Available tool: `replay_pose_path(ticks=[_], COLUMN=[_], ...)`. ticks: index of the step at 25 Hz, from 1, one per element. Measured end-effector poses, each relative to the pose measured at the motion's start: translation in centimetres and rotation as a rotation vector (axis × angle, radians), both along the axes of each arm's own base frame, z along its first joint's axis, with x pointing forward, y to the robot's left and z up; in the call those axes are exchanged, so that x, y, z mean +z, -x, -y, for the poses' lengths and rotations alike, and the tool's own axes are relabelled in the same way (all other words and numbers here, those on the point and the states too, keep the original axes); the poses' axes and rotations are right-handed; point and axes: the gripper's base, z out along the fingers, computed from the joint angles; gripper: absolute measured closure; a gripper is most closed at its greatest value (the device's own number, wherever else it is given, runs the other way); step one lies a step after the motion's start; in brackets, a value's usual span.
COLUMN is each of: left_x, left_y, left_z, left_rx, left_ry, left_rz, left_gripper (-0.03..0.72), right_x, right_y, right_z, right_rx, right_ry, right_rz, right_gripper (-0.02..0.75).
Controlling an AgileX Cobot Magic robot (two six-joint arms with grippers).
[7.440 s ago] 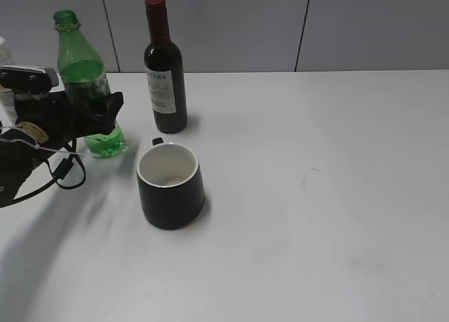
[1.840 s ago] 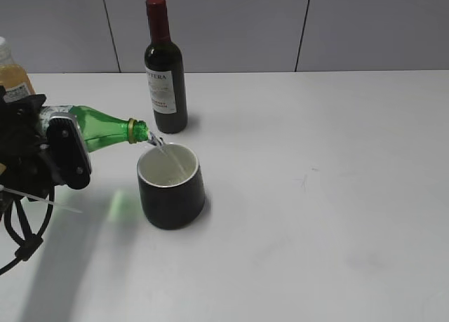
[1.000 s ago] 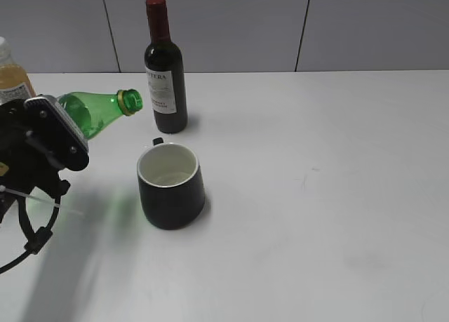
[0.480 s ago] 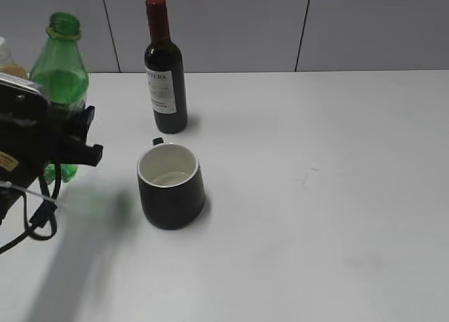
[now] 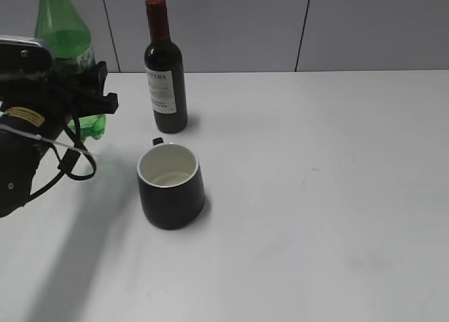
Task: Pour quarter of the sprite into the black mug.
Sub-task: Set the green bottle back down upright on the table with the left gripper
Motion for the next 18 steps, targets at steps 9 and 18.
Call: replay_pose_path(ticks=[9, 18], left_x=[-2.6, -5.4], left_y=[-2.9, -4.7], left_z=[1.4, 2.1], left_rx=[-0.020, -0.014], left_ry=[-0.013, 0.030], left_rz=[-0.023, -0.064], left_gripper=[0.222, 0.222], right_x=[0.0, 0.0], right_y=[0.0, 0.0], right_z=[0.0, 0.0], right_rx=[0.000, 0.000], right_ry=[0.000, 0.000], right_rz=[0.000, 0.000], right_gripper=[0.148, 0.148])
